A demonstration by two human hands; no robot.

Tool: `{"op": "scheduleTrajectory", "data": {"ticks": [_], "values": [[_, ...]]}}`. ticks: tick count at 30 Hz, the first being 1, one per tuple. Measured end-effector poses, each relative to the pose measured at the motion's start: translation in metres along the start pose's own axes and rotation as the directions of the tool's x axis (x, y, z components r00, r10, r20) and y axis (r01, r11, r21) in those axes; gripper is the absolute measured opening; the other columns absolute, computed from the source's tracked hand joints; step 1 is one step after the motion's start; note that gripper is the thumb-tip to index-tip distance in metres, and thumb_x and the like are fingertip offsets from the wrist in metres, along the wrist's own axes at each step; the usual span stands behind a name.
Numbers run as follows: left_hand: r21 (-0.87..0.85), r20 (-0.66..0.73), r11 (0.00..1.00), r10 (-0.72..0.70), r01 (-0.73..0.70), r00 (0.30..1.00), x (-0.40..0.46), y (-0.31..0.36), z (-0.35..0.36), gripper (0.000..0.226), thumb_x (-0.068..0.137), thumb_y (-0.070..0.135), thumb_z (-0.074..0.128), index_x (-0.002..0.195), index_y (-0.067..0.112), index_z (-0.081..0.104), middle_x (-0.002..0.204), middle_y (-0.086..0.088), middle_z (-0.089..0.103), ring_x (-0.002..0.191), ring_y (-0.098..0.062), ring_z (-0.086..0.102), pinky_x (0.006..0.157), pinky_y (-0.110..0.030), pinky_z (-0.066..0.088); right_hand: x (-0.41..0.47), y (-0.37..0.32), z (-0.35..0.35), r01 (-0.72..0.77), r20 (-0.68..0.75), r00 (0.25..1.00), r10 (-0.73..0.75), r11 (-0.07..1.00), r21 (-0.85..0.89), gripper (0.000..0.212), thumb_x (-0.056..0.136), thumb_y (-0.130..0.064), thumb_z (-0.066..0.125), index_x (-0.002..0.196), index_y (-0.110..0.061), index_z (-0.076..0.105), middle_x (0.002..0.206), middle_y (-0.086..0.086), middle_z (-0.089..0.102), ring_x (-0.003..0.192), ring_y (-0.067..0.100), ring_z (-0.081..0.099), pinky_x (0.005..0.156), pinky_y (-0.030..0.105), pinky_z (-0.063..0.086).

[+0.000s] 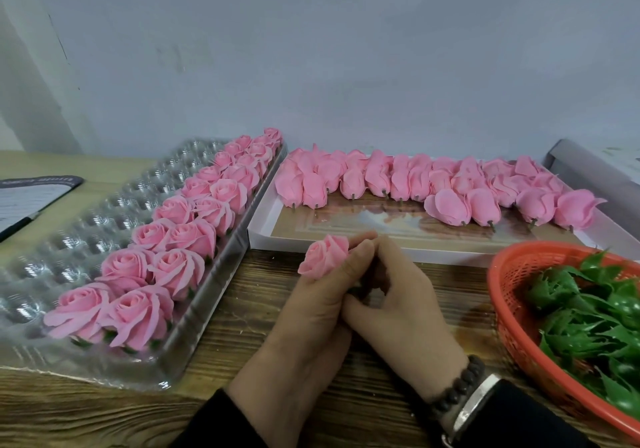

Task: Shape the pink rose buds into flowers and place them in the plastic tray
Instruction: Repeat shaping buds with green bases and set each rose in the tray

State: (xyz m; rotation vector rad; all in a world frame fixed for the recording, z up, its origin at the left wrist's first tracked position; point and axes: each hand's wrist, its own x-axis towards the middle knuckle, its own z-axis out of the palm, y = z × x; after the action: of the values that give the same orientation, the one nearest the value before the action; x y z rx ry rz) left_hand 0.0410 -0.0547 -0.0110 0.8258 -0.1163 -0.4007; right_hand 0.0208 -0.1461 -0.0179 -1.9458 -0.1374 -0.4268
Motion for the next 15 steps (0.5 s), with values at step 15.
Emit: {"op": "scheduleTrajectory", "data": {"ticks": [15], "values": [[0.597, -0.029, 0.752, 0.368, -0.279, 0.929, 0.003, 0.002, -0.004, 0.004, 0.073, 0.003, 0.070, 0.071, 0.003, 0.066, 0.065, -0.009, 0.066, 0.061, -0.016, 0.060, 0.056, -0.022, 0.051, 0.004, 0.002, -0.011, 0.018, -0.054, 0.999, -0.003, 0.958, 0.286, 0.022, 0.084, -0.018, 0.056, 0.104, -0.029, 0.057, 0.101, -0.006, 0.064, 0.094, 0.003, 0.060, 0.082, 0.015, 0.047]]}}
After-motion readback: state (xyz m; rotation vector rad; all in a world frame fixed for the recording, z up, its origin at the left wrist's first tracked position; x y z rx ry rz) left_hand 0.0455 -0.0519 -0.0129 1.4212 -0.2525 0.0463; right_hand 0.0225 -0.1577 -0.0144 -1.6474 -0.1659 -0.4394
